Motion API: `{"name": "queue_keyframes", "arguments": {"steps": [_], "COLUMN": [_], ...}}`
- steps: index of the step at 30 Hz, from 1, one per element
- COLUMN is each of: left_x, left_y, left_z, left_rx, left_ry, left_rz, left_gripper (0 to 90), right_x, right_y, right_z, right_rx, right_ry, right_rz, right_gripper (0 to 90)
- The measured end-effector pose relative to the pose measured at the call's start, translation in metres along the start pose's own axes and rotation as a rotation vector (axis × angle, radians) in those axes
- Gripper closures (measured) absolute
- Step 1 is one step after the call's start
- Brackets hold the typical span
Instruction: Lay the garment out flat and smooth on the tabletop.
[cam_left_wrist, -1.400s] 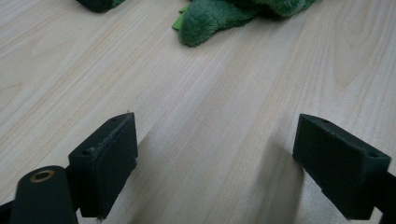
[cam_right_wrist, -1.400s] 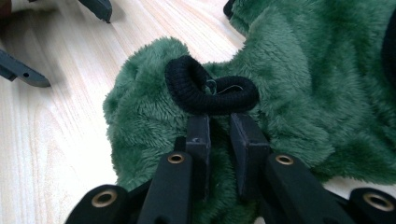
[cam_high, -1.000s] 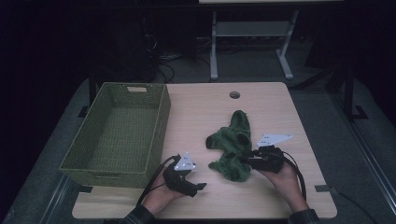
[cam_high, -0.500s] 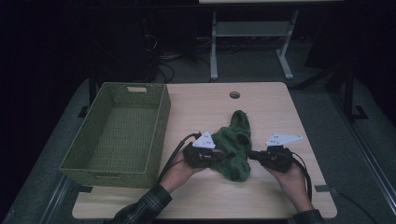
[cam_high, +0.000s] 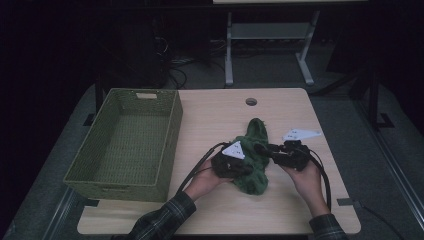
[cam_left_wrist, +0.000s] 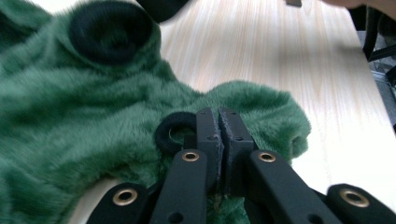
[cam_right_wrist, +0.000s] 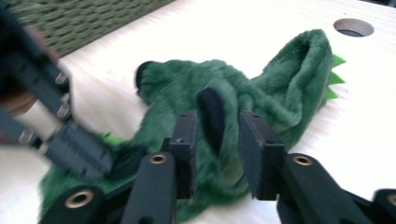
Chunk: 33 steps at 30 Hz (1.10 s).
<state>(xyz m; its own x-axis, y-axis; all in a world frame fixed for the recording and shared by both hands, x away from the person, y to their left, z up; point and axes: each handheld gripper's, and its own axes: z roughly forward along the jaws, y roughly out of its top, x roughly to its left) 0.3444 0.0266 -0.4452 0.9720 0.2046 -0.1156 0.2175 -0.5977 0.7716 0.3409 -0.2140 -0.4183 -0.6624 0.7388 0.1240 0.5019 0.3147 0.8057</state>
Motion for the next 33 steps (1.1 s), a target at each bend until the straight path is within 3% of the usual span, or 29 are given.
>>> {"name": "queue_keyframes", "arguments": {"steps": [2, 5, 8, 14, 18, 20, 22, 26, 29, 31, 33], "left_x": [0.001, 0.002, 0.001, 0.000, 0.000, 0.001, 0.001, 0.000, -0.004, -0.007, -0.009], "left_y": [-0.003, -0.005, -0.005, -0.006, -0.007, -0.007, -0.007, -0.007, -0.008, -0.008, -0.007], "left_z": [0.002, 0.003, 0.003, 0.004, 0.005, 0.005, 0.005, 0.006, 0.008, 0.008, 0.009], "left_rx": [0.004, 0.005, 0.009, 0.023, 0.021, 0.023, 0.023, 0.024, 0.027, 0.032, 0.034], "left_ry": [-0.004, -0.004, -0.006, 0.002, -0.001, -0.002, -0.004, -0.008, -0.007, -0.002, 0.004], "left_rz": [-0.009, -0.004, -0.012, -0.010, -0.016, -0.015, -0.017, -0.019, -0.020, -0.016, -0.007], "left_gripper": [88.7, 89.1, 89.3, 89.5, 89.5, 89.5, 89.5, 89.6, 89.7, 89.7, 89.7], "right_x": [-0.003, -0.006, -0.011, -0.030, -0.045, -0.050, -0.052, -0.057, -0.060, -0.059, -0.058], "right_y": [0.004, 0.003, -0.001, -0.015, -0.033, -0.038, -0.040, -0.045, -0.045, -0.042, -0.038], "right_z": [0.008, 0.020, 0.017, -0.006, -0.001, 0.003, 0.006, 0.008, 0.009, 0.009, 0.003], "right_rx": [0.011, 0.038, 0.055, 0.038, 0.130, 0.150, 0.179, 0.207, 0.190, 0.172, 0.144], "right_ry": [-0.017, -0.015, -0.034, -0.066, -0.092, -0.103, -0.127, -0.182, -0.176, -0.167, -0.134], "right_rz": [0.000, 0.016, 0.018, 0.070, 0.122, 0.136, 0.115, 0.117, 0.122, 0.116, 0.144], "right_gripper": [66.0, 80.4, 82.9, 82.5, 81.1, 81.2, 81.2, 79.7, 79.7, 73.9, 68.7]}}
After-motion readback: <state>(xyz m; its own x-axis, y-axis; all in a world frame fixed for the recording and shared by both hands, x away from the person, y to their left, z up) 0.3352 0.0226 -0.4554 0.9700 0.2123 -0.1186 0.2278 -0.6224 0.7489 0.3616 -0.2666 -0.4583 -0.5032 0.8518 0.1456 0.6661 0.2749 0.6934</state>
